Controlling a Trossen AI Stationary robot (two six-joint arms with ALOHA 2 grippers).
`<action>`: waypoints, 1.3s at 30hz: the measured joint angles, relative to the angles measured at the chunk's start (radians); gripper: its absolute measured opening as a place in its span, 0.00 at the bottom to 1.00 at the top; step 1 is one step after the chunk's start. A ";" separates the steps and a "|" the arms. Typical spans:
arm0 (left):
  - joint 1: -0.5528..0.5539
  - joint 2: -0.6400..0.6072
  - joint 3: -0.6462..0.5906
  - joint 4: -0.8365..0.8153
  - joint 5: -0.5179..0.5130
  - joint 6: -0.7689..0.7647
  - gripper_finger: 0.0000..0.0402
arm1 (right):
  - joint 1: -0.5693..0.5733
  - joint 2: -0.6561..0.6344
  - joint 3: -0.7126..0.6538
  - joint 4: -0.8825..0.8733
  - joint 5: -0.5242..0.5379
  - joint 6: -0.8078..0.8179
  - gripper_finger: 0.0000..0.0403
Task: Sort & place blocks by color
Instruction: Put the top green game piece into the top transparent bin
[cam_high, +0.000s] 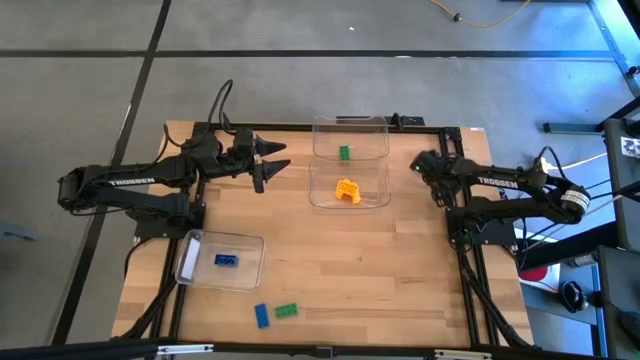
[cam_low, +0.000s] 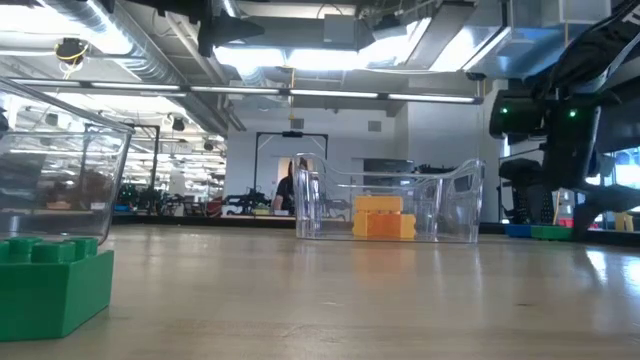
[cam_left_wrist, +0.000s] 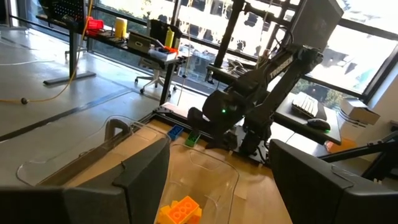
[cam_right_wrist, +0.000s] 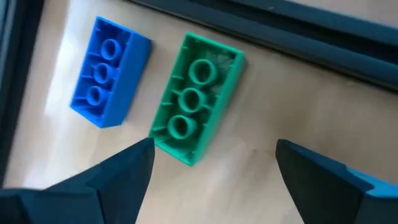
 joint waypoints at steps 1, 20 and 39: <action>0.000 0.000 0.000 0.000 0.000 0.000 0.66 | -0.006 0.000 0.000 0.012 0.000 -0.006 0.83; 0.000 0.000 0.000 0.001 -0.008 -0.001 0.66 | -0.170 0.097 0.006 0.092 0.015 -0.107 0.83; 0.002 0.000 0.000 0.000 -0.012 -0.006 0.66 | -0.191 0.191 0.008 0.091 0.081 -0.289 0.83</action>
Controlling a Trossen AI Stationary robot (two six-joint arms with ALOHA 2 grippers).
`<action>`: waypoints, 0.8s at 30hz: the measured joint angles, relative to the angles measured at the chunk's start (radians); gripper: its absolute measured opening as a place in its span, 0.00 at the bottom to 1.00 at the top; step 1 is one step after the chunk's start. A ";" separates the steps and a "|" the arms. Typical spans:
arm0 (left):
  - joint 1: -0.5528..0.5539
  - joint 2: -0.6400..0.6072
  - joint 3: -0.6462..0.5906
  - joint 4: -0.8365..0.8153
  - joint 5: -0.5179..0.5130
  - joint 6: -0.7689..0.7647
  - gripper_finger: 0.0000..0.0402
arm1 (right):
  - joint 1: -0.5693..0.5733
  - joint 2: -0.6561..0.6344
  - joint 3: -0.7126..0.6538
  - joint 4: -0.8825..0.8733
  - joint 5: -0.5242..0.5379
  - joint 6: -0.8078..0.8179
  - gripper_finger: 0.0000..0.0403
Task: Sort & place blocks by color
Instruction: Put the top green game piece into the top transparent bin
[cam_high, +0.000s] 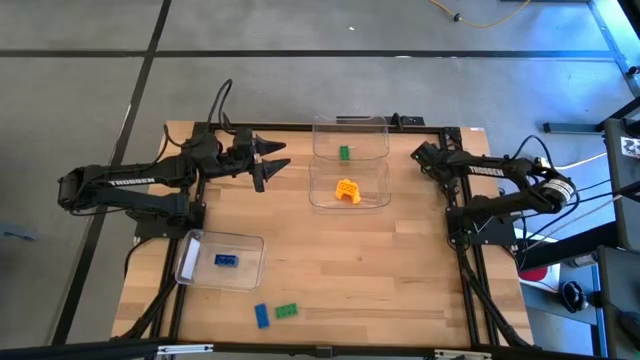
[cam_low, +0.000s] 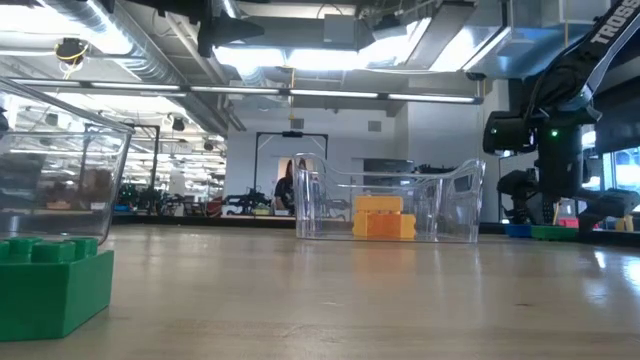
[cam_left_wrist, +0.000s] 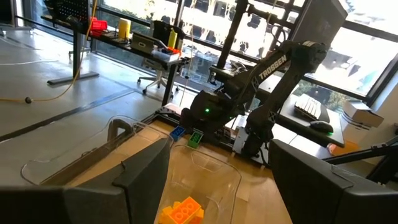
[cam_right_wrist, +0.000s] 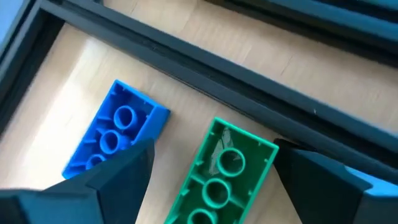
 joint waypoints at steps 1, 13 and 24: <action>0.000 0.000 0.000 0.000 0.000 -0.003 0.66 | 0.000 0.007 0.001 0.001 -0.002 -0.028 0.83; 0.000 0.000 0.000 -0.001 0.000 -0.004 0.66 | 0.003 0.014 0.012 -0.002 -0.068 -0.294 0.83; 0.000 0.000 0.000 -0.004 0.005 -0.004 0.66 | 0.066 0.022 0.056 -0.012 -0.109 -0.494 0.83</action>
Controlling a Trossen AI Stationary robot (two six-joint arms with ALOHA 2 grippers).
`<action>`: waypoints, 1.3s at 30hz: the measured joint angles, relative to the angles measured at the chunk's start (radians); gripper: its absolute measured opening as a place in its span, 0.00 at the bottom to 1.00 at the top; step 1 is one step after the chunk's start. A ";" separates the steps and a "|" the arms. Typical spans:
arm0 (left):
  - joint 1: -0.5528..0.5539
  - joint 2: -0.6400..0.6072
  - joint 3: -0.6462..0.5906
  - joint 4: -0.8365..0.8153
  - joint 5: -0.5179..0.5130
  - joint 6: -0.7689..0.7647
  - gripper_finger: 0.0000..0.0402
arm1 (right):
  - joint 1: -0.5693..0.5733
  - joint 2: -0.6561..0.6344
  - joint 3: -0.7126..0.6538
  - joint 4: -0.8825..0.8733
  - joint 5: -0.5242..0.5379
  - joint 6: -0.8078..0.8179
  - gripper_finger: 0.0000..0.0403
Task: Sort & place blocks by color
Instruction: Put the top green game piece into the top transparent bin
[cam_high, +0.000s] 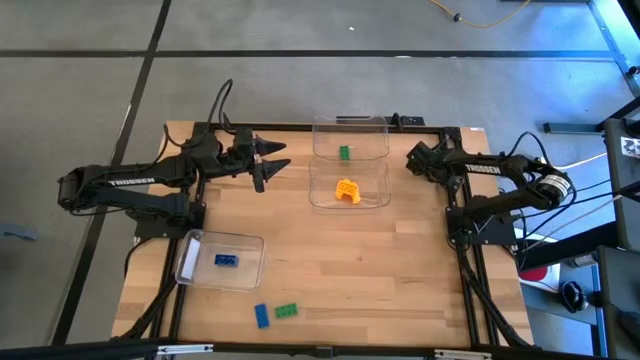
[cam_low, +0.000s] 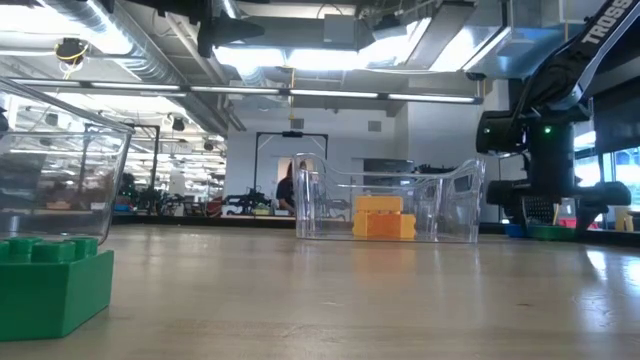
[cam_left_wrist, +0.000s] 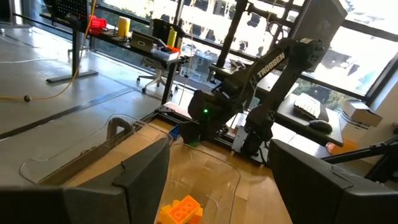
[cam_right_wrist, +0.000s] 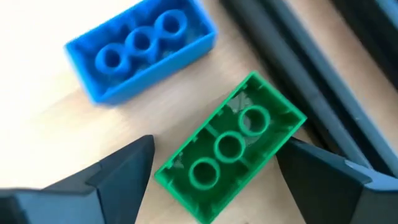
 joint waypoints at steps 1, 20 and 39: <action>0.000 0.000 0.000 0.000 0.001 0.000 0.66 | 0.008 0.000 0.000 0.002 -0.003 -0.024 0.83; 0.000 0.000 0.000 0.001 0.003 -0.051 0.66 | 0.052 -0.003 0.004 0.031 0.036 0.144 0.83; 0.000 0.000 0.000 0.001 0.003 -0.045 0.66 | 0.029 -0.003 0.006 -0.005 0.066 0.207 0.83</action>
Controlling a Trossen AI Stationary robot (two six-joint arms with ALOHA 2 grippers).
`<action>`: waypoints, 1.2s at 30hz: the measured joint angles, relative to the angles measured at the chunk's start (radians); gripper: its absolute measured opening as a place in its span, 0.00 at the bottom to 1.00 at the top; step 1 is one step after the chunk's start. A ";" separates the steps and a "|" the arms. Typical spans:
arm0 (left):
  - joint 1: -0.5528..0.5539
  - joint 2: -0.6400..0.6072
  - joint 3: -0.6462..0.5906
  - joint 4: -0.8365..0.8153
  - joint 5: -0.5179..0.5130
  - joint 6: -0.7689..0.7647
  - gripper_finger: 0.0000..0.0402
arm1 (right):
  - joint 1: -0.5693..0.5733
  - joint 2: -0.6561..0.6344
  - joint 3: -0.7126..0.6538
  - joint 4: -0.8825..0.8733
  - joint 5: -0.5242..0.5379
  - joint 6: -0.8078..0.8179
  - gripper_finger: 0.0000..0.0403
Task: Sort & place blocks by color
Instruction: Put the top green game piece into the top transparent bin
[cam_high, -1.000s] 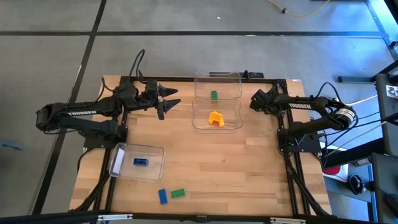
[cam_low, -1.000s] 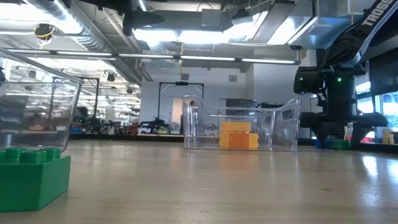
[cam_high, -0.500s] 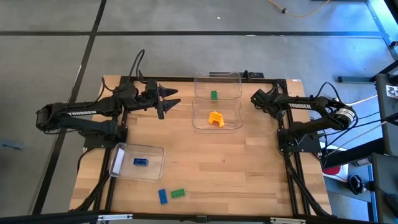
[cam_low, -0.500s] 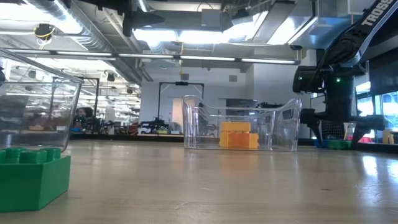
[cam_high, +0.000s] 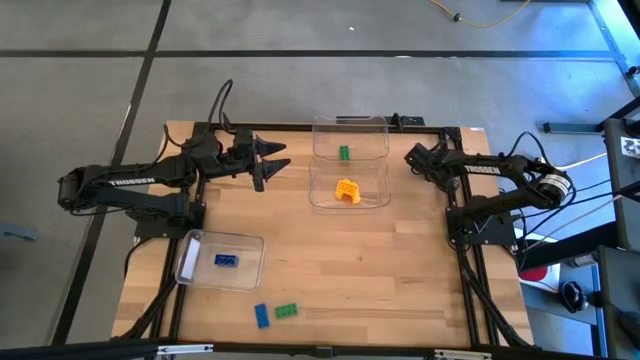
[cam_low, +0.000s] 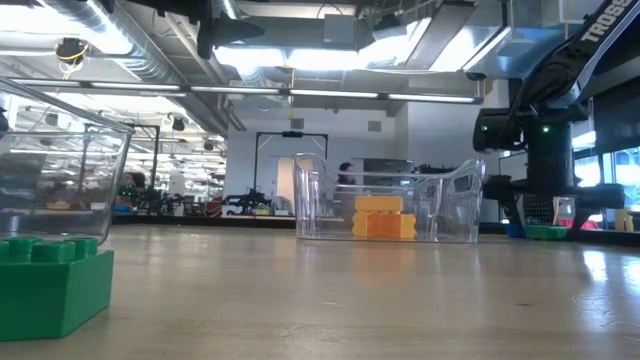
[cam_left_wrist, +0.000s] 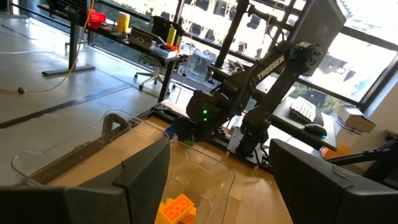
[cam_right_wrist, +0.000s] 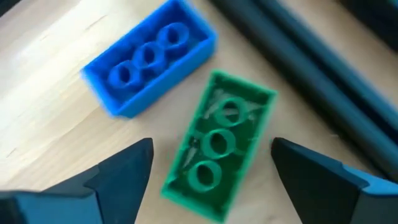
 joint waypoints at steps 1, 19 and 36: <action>0.000 0.000 0.000 0.000 0.000 0.000 0.66 | -0.004 0.000 0.000 -0.013 0.004 0.005 0.83; 0.000 0.000 0.000 -0.001 0.000 0.002 0.66 | -0.028 -0.002 0.000 -0.008 0.001 -0.055 0.34; 0.000 0.000 0.000 0.021 0.045 -0.008 0.66 | 0.364 -0.356 0.205 0.196 0.053 -0.822 0.36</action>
